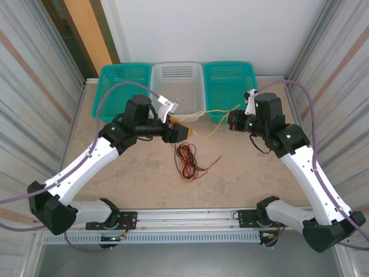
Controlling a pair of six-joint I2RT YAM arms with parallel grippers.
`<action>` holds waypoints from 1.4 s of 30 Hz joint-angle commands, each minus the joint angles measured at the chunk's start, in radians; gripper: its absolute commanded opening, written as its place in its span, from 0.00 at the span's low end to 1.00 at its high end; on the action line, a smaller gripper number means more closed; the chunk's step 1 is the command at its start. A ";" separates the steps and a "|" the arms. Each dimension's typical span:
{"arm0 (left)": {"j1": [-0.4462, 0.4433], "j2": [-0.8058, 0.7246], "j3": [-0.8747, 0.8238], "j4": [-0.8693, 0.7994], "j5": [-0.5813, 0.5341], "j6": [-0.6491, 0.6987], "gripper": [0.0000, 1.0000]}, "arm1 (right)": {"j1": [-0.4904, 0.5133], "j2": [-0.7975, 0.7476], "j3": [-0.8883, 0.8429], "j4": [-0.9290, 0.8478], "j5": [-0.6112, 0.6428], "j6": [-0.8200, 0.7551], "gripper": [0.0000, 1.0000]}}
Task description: Untangle the cables
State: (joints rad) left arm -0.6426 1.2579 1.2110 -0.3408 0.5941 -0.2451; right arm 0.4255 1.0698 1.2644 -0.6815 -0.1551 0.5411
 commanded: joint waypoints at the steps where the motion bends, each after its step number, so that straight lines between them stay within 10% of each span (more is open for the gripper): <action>1: 0.009 -0.001 0.044 -0.013 0.017 0.029 0.60 | 0.007 0.012 0.019 0.011 -0.009 0.010 0.00; 9: 0.154 -0.128 -0.064 0.050 -0.012 -0.166 0.65 | -0.033 0.007 0.021 0.013 0.041 0.025 0.00; 14: 0.288 -0.122 -0.135 0.213 0.187 -0.387 0.65 | -0.001 0.026 0.036 0.039 0.020 0.014 0.00; 31: 0.193 -0.093 -0.097 0.086 0.238 -0.199 0.58 | 0.104 0.127 0.123 -0.002 0.079 -0.016 0.00; 42: 0.189 -0.108 -0.073 -0.007 0.115 -0.122 0.02 | 0.124 0.140 0.157 -0.009 0.113 -0.031 0.05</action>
State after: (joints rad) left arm -0.4492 1.1667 1.1088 -0.3180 0.7563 -0.3954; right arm 0.5457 1.2095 1.3739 -0.6724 -0.0898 0.5377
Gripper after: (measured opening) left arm 0.069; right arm 0.052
